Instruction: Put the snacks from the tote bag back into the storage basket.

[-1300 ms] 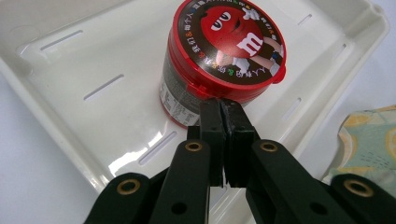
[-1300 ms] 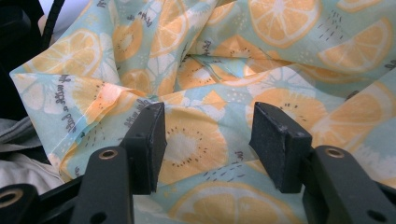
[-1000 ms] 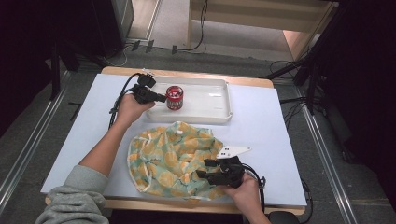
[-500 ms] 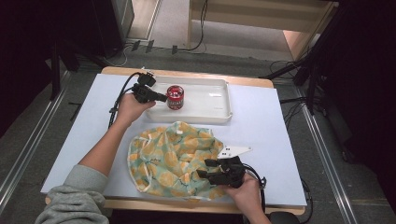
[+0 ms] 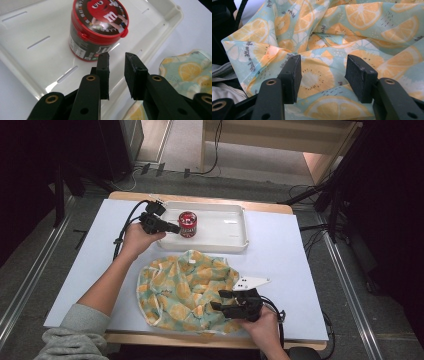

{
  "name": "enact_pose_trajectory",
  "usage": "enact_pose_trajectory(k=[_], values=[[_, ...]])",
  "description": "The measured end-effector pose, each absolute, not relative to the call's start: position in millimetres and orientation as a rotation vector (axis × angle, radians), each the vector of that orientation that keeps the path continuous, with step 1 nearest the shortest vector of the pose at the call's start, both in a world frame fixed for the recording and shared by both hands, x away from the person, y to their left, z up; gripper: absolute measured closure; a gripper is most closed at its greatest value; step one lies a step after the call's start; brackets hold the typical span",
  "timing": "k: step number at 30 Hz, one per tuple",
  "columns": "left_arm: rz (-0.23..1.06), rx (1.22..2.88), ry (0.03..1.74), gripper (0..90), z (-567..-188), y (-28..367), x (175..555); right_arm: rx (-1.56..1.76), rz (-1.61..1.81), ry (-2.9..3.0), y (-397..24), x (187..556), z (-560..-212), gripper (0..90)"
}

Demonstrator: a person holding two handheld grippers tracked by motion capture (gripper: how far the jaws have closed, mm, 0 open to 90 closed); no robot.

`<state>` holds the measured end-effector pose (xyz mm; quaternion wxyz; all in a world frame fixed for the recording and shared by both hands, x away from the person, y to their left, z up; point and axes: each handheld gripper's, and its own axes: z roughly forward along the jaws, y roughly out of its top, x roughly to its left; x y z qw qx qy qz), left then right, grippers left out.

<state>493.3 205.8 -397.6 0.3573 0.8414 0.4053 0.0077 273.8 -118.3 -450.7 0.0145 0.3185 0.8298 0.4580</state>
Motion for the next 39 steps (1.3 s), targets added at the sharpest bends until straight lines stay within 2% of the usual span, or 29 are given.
enact_pose_trajectory(k=[22, 39], values=[[-0.028, 2.171, 0.991, 51.6, -392.1, 212.0, 445.4, 0.985, 1.420, 2.588, -117.6, 271.6, -450.7, 47.1], [-0.026, 2.183, 0.914, 45.5, -386.8, 216.9, 404.5, 0.993, 1.410, 2.593, -119.1, 271.5, -451.3, 46.0]])
